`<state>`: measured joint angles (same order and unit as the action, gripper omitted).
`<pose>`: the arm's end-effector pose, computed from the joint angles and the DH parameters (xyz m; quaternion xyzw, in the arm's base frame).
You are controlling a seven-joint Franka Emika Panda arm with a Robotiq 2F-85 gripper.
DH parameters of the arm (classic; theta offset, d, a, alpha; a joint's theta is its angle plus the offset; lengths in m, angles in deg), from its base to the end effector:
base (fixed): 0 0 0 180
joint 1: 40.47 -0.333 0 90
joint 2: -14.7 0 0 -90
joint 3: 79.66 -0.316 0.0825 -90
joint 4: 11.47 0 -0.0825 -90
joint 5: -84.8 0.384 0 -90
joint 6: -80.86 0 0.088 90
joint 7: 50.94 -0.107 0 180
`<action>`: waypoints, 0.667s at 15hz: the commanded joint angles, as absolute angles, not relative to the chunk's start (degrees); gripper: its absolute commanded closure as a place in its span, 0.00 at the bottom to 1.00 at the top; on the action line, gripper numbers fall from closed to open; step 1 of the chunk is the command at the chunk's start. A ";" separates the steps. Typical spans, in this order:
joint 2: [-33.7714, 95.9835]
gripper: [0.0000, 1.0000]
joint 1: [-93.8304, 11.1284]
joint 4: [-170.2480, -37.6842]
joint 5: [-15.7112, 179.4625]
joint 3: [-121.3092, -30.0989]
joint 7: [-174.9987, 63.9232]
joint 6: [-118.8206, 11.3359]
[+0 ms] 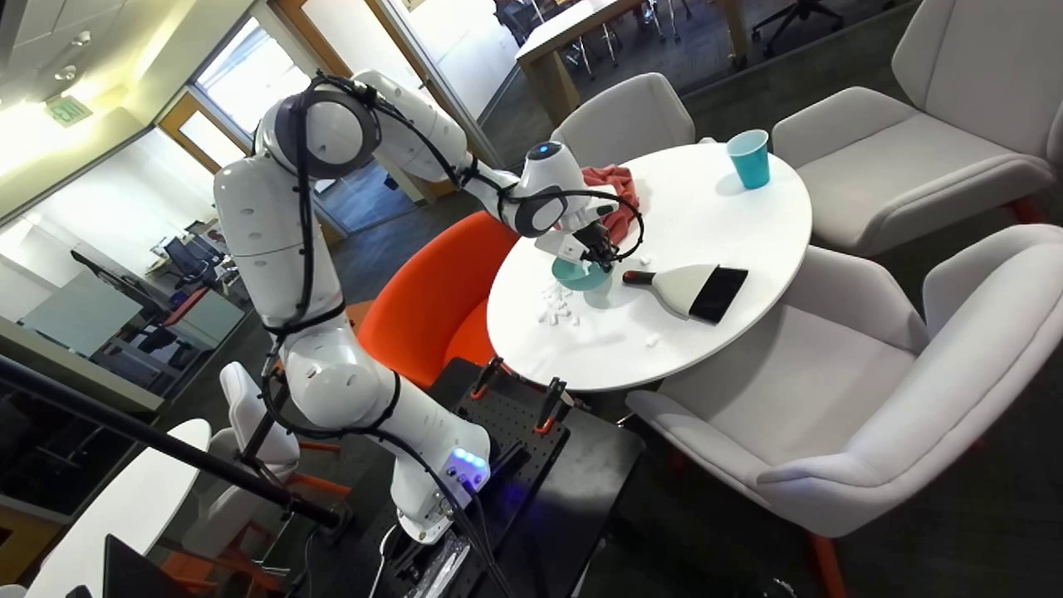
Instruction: Move the blue bowl forward.
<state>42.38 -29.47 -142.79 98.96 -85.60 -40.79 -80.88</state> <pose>0.5236 -0.0557 0.1432 -0.9945 0.0784 -0.0308 0.0617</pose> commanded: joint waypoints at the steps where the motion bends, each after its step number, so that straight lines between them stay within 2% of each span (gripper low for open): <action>1: 39.16 0.99 -29.84 -148.64 98.03 -85.94 -40.60 -87.20; 5: 41.10 0.99 -28.87 -150.74 97.36 -88.04 -41.34 -96.08; 10: 43.34 0.99 -29.60 -151.32 94.52 -88.35 -43.04 -99.10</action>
<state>42.79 -29.69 -150.33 97.07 -88.23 -41.26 -96.61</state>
